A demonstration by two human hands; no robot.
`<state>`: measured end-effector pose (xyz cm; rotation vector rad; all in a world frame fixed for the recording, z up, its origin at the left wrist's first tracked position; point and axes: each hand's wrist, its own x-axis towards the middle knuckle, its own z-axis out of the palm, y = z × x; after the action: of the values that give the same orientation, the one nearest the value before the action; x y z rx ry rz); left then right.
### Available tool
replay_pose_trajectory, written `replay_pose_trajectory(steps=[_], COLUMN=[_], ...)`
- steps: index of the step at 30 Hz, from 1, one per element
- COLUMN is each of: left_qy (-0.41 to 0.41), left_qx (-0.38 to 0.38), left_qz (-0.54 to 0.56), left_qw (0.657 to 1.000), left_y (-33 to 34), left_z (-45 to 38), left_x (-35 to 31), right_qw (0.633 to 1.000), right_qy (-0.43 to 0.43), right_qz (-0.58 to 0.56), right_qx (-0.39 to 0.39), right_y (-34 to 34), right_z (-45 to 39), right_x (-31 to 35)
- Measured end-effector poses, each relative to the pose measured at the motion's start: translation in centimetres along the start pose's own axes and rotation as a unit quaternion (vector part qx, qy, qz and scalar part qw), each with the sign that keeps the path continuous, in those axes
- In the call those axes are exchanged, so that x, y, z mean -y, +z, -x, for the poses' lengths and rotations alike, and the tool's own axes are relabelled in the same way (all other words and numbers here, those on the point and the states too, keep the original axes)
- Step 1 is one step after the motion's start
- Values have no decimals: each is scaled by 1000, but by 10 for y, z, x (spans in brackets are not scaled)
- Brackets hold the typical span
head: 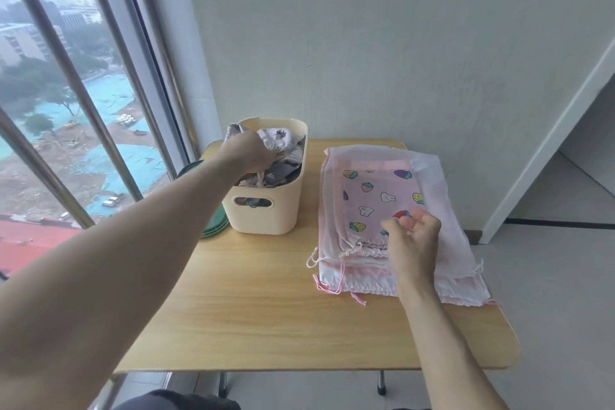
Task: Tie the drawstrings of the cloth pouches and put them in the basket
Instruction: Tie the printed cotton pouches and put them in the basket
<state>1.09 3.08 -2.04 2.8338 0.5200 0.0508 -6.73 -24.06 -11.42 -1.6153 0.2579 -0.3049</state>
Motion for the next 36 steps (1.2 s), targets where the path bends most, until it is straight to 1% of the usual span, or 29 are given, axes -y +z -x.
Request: replay_pose_trajectory(steps=[1, 2, 3, 4, 6, 8, 9, 11, 13, 15, 16, 17, 18, 19, 20, 21, 22, 23, 24, 25, 26, 27, 29, 31, 32, 34, 36], left_qy=[13, 28, 44, 57, 64, 76, 84, 107, 127, 96, 81, 75, 81, 92, 102, 117, 144, 179, 222, 265, 306, 336, 363, 353, 340, 319, 300], left_qx=[-27, -59, -73, -59, 31, 114, 136, 159, 174, 186, 183, 159, 116, 53, -16, -79, -130, -161, -164, -146, -115, -78, 9, 93, 122, 146, 150], left_qz=[-59, -88, -92, -76, -54, -101, -131, -155, -140, -96, -91, -94, -102, -96, -65, -11, 54, 121, 177, 208, 215, 205, 140, 60, 30, -3, -7], left_qw=[998, 994, 992, 994, 996, 985, 978, 969, 966, 973, 976, 980, 985, 990, 993, 990, 979, 963, 945, 930, 920, 916, 921, 929, 932, 937, 942], left_y=[-2, -2, 0, 4, 10, 13, 10, 3, -7, -17, -22, -27, -32, -34, -37, -39, -38, -37, -32, -24, -12, 3, 37, 69, 83, 103, 111], left_z=[-1, -2, -4, -8, -17, -25, -25, -26, -27, -30, -31, -32, -35, -36, -36, -32, -21, -5, 14, 34, 52, 66, 81, 88, 91, 95, 94], left_x=[0, -1, -2, -3, -7, -13, -17, -26, -29, -27, -25, -24, -24, -25, -27, -31, -41, -51, -62, -72, -80, -87, -92, -92, -90, -86, -80], right_qw=[1000, 1000, 1000, 999, 998, 995, 993, 985, 965, 941, 935, 930, 927, 924, 922, 921, 922, 922, 922, 921, 919, 915, 907, 900, 896, 883, 869], right_qy=[1, 0, -5, -16, -39, -60, -71, -95, -130, -153, -157, -158, -161, -163, -167, -169, -165, -158, -147, -135, -121, -106, -78, -64, -62, -66, -74], right_qz=[4, 10, 18, 30, 52, 75, 90, 140, 225, 292, 310, 322, 329, 336, 340, 341, 343, 346, 350, 357, 367, 380, 399, 409, 414, 431, 446], right_qx=[5, 8, 7, 6, 4, 4, 6, 21, 49, 71, 76, 78, 78, 78, 79, 78, 77, 75, 75, 77, 79, 84, 107, 133, 146, 175, 199], right_y=[0, 0, -1, -1, -1, -1, -1, -3, -5, -9, -11, -13, -15, -19, -21, -25, -29, -33, -38, -42, -46, -50, -55, -59, -61, -64, -68], right_z=[-1, -2, -2, -3, -5, -6, -6, -8, -11, -16, -18, -21, -23, -24, -25, -27, -29, -31, -33, -36, -38, -40, -41, -40, -39, -39, -40], right_x=[0, 1, 1, 0, 0, -3, -4, -6, -10, -12, -12, -12, -11, -9, -8, -6, -4, -3, -3, -4, -5, -6, -8, -10, -11, -12, -11])
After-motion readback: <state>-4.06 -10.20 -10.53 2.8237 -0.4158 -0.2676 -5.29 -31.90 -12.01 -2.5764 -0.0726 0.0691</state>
